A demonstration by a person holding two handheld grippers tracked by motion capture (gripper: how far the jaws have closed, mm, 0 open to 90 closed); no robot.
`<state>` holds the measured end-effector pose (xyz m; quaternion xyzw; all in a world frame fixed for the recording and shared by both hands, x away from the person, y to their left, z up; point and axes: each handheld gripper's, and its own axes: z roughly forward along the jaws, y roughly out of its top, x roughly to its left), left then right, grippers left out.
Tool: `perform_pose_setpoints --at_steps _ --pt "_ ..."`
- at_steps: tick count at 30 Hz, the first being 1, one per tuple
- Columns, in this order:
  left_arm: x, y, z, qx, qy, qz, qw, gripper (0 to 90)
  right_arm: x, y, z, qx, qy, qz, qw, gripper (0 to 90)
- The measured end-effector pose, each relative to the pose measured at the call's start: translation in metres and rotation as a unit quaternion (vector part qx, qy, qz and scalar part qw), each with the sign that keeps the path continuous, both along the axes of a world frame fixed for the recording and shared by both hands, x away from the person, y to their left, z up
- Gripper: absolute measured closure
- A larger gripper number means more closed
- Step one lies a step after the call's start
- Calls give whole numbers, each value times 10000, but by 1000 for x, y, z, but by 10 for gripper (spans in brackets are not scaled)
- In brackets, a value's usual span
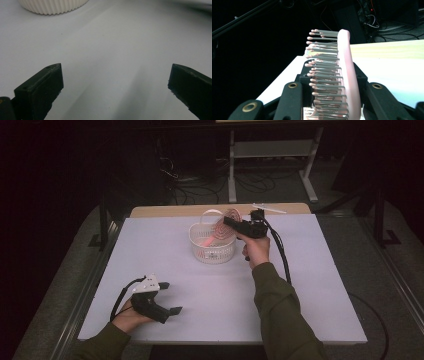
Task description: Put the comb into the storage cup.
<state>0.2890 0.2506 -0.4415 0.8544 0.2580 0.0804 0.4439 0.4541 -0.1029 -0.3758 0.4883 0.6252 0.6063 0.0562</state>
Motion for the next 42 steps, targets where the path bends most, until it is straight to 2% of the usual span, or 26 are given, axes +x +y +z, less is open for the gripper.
perform_pose_setpoints --at_steps 15,20,24,39,42 --pt "0 -2 -1 22 32 -35 10000 0 2 -7 -6 -8 158 -85 9998 608" --pt "0 -2 -1 18 36 -36 10000 0 3 -8 -6 -47 148 -94 9998 602" --pt "0 -2 -1 16 36 -33 10000 0 2 -8 -6 -92 149 -145 9997 562" --pt "0 -2 -2 36 37 -36 10000 0 0 -12 -5 -402 173 -273 9987 467" --pt "0 -2 -2 33 32 -27 10000 0 -2 -12 -4 -574 133 -270 9979 437"
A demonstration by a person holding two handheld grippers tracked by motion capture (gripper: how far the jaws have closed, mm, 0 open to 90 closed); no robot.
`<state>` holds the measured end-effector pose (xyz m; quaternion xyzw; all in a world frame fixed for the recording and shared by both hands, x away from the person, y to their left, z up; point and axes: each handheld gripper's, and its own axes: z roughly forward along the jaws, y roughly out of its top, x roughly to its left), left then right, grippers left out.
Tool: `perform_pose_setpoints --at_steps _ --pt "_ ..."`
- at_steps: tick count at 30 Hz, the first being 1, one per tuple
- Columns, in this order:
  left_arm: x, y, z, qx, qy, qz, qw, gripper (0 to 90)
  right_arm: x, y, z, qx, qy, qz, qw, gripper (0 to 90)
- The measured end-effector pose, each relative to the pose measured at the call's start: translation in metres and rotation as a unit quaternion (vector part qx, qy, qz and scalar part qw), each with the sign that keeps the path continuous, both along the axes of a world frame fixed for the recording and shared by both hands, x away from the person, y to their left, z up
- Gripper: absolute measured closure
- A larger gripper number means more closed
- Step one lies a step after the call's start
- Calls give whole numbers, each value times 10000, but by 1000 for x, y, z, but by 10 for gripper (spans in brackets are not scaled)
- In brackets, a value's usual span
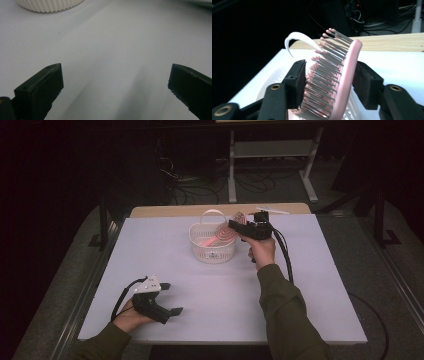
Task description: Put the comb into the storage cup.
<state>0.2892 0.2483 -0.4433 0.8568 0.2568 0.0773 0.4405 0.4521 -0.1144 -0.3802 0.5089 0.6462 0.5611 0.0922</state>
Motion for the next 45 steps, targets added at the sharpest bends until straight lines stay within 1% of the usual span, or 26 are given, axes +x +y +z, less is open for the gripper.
perform_pose_setpoints --at_steps 3,7,11,14,19,21,23,26,28,30,34,39,43,45 --pt "0 0 0 -7 4 10 10000 0 -2 0 2 -158 -25 26 9999 398" --pt "1 0 0 1 7 23 10000 0 -4 -2 3 -278 -56 111 9995 329" --pt "1 0 0 -4 1 43 10000 0 -5 -2 5 -483 -83 179 9986 256" --pt "2 -1 0 -6 -3 52 10000 0 -7 -4 7 -588 -109 218 9980 208" --pt "2 -2 1 -15 -32 48 10000 0 -7 -6 9 -801 -109 323 9962 135" --pt "2 -2 1 2 -27 53 10000 0 -8 -6 10 -861 -145 362 9955 114" --pt "2 -2 1 1 -27 54 10000 0 -9 -6 10 -944 -182 367 9947 71" --pt "2 -1 0 -8 -21 61 10000 0 -10 -6 10 -1032 -229 468 9933 11" --pt "2 -1 0 -14 -19 68 10000 0 -10 -6 9 -1105 -262 553 9920 0" --pt "2 -1 0 -15 -26 57 10000 0 -12 -6 9 -1230 -322 619 9900 0" --pt "1 0 0 -18 -28 54 10000 0 -15 -9 10 -1244 -342 710 9891 0" --pt "1 1 0 -9 -41 68 10000 0 -21 -11 10 -1385 -386 829 9861 0" --pt "1 1 0 -3 -33 88 10000 0 -29 -14 8 -1439 -388 905 9847 0" --pt "1 1 0 1 -32 93 10000 0 -33 -15 7 -1523 -409 944 9830 0"
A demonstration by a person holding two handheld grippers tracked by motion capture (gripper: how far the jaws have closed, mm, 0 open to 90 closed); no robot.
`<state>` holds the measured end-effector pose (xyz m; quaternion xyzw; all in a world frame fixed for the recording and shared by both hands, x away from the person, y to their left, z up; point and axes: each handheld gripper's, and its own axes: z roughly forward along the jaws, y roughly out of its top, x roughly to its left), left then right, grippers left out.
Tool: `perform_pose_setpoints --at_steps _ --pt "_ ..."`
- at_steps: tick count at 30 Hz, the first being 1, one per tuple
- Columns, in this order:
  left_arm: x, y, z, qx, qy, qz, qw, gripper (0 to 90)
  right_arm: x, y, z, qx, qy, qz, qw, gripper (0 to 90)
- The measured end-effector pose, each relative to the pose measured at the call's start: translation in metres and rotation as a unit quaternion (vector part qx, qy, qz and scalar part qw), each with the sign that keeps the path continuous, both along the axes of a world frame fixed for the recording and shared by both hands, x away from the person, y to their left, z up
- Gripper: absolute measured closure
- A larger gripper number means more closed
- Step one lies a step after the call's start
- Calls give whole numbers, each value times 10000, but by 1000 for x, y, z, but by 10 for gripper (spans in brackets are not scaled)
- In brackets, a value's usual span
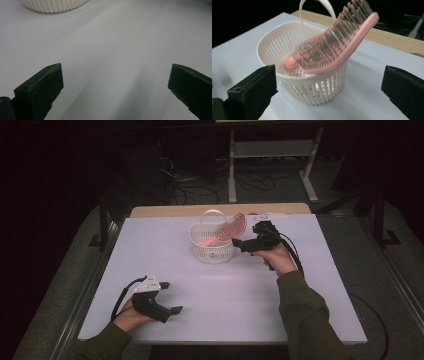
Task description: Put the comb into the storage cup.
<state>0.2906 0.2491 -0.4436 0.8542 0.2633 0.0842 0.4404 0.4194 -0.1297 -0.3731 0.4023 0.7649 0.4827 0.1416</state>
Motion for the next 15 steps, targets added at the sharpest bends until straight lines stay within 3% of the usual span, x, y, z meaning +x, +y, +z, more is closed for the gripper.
perform_pose_setpoints --at_steps 15 --pt "1 1 1 -39 32 29 10000 0 -32 -12 -6 -286 -6 218 9994 0"
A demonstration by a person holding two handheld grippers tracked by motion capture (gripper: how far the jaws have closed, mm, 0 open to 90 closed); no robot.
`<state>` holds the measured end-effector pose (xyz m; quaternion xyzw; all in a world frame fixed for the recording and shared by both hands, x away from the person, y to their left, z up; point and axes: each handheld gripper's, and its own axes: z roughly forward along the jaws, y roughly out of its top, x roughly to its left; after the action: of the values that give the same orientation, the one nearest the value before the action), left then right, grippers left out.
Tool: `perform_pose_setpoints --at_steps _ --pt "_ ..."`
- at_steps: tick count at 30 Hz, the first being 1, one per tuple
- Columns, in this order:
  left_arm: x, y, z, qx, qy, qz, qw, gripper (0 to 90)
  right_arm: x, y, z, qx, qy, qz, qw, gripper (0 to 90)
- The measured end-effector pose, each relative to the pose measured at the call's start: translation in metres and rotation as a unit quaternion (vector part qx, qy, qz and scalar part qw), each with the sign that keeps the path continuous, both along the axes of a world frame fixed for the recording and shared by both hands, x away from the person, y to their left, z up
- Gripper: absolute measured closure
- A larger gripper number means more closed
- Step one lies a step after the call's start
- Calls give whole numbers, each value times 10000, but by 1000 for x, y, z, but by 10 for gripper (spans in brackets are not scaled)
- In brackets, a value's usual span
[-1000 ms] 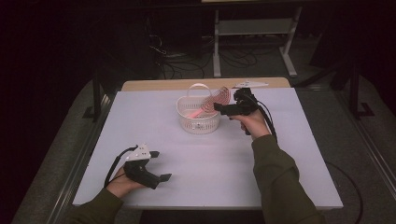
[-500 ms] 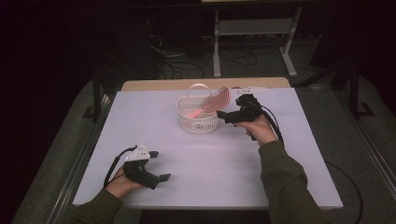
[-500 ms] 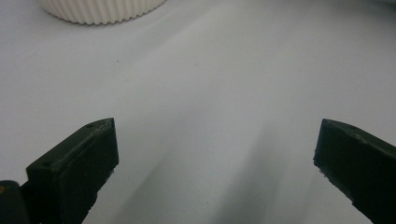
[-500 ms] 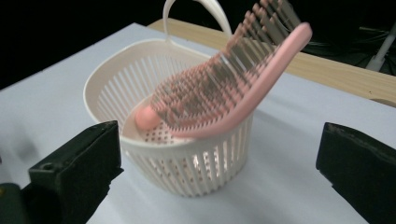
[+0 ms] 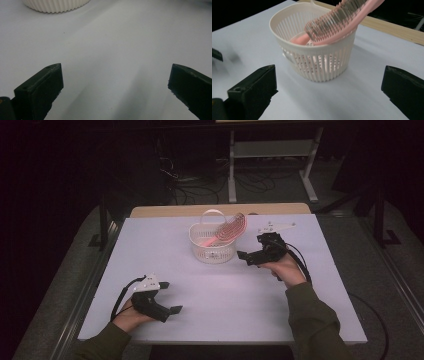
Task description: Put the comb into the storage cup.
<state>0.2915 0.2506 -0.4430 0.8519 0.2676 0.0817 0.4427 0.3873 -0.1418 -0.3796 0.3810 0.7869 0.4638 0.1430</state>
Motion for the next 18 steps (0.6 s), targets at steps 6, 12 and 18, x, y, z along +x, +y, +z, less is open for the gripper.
perform_pose_setpoints --at_steps 6,12,18 --pt "0 1 1 0 -20 22 10000 0 -12 -7 -5 -53 22 28 10000 0" --pt "0 2 1 -9 -27 33 10000 0 -26 -8 -11 -161 77 132 9998 0" --pt "0 3 1 -35 -12 32 10000 0 -41 -6 -21 -308 140 264 9991 0"
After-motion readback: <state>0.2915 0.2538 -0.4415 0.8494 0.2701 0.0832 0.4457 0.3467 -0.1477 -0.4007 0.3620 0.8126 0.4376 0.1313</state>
